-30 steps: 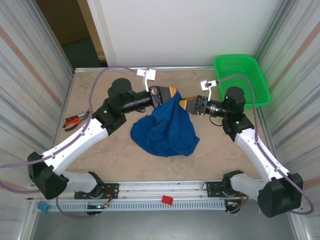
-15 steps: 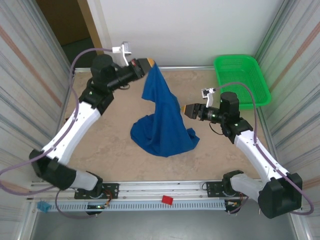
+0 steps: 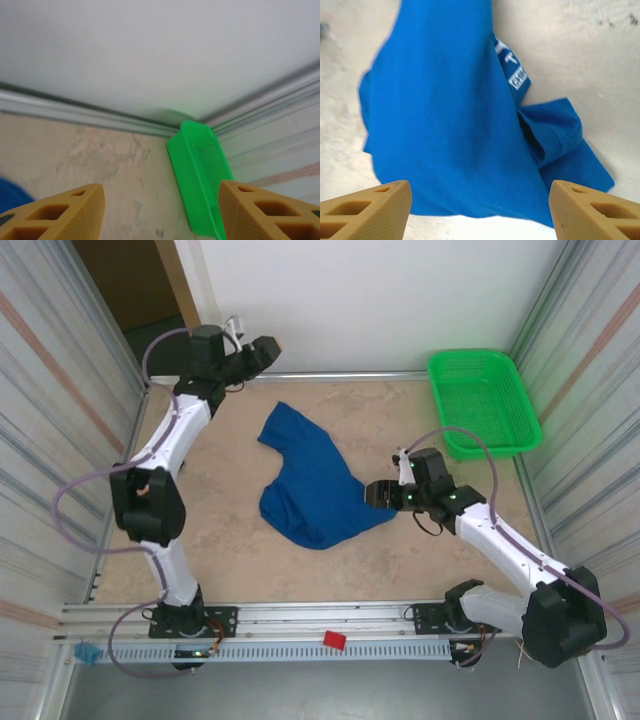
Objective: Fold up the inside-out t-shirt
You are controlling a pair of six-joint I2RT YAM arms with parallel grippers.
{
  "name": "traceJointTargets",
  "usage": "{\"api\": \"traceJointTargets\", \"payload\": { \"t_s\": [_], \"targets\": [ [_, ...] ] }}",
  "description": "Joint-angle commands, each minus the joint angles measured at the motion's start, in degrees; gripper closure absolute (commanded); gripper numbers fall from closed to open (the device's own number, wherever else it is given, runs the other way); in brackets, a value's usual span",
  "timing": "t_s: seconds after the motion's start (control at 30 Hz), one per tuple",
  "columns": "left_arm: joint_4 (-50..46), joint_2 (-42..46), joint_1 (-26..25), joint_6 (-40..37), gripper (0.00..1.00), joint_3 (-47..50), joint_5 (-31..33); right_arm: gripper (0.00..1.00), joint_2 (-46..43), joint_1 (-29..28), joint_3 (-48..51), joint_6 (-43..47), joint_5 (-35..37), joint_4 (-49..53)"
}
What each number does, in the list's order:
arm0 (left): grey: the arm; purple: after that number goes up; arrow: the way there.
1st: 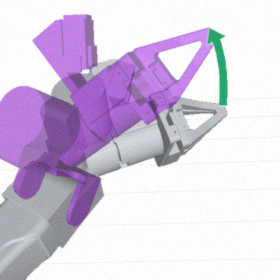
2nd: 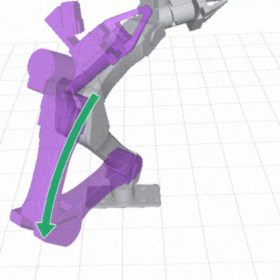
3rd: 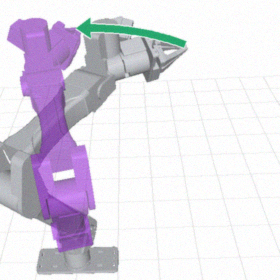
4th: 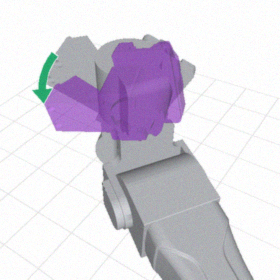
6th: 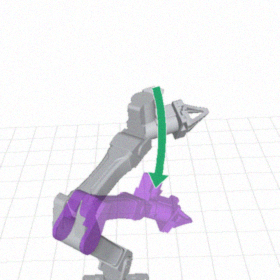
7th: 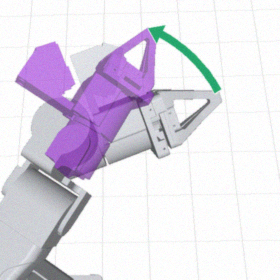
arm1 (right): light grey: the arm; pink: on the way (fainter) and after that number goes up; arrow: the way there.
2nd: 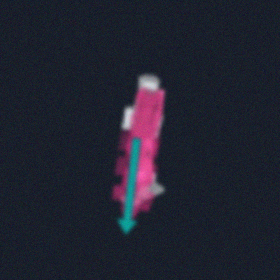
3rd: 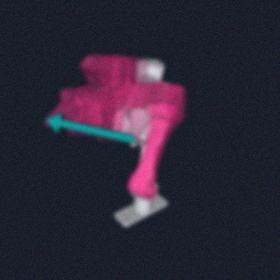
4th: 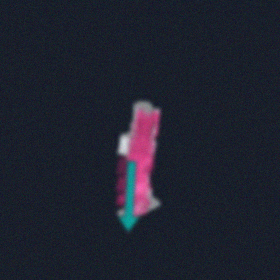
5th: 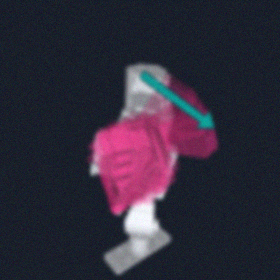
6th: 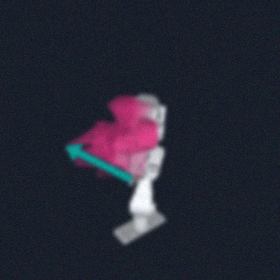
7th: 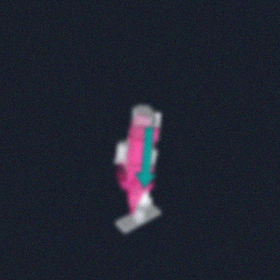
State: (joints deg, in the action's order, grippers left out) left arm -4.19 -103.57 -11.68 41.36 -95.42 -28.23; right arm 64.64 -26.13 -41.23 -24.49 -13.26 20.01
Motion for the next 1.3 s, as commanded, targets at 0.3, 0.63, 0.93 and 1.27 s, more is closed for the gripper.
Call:
{"api": "traceJointTargets", "payload": {
  "t_s": [0.3, 0.63, 0.93, 1.27],
  "targets": [
    [-16.8, 34.7, -38.9, -4.1, 0.35, 47.7, 34.3, 0.31, 12.8, -2.9, 2.0, 6.2, 2.8, -0.5],
    [-7.5, 14.2, -43.4, -7.4, 0.31, 45.9, 31.6, 0.87, 15.0, -2.9, 0.3, 4.7, -1.9, -3.0],
    [-24.1, 22.6, -42.0, -14.1, 1.0, 32.3, 29.2, 1.0, -8.5, -2.0, -5.6, -0.8, -10.7, 10.5],
    [-29.1, 29.5, -20.5, -13.1, 0.95, 23.8, -1.7, 1.0, -12.0, 4.0, -18.1, -9.1, -15.4, 9.6]
  ]
}}
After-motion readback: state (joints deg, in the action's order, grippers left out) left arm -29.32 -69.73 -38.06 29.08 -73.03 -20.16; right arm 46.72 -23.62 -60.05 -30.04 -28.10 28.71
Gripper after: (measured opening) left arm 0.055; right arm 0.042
